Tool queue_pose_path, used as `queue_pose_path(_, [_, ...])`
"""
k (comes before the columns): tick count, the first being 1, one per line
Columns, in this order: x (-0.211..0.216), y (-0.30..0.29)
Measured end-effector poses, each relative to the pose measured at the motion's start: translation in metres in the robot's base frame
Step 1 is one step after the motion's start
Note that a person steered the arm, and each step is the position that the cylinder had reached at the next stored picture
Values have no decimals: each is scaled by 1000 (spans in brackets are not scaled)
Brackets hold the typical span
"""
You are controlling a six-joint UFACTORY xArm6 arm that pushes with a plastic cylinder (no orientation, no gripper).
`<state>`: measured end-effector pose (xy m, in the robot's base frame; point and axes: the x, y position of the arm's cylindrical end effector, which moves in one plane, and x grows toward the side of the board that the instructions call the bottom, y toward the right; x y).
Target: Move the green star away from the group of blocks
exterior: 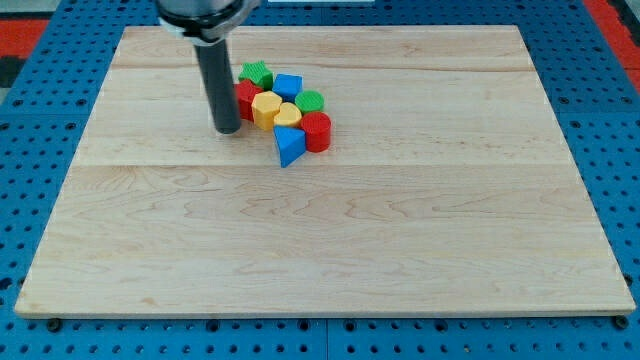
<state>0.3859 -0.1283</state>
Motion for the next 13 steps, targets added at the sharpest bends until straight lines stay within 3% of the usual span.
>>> queue_pose_path(1, [-4, -25])
queue_pose_path(2, [-44, -22])
queue_pose_path(4, [-94, 60])
queue_pose_path(5, [-94, 109])
queue_pose_path(6, [-93, 107])
queue_pose_path(8, [-93, 162])
queue_pose_path(11, [-95, 170])
queue_pose_path(13, [-90, 221])
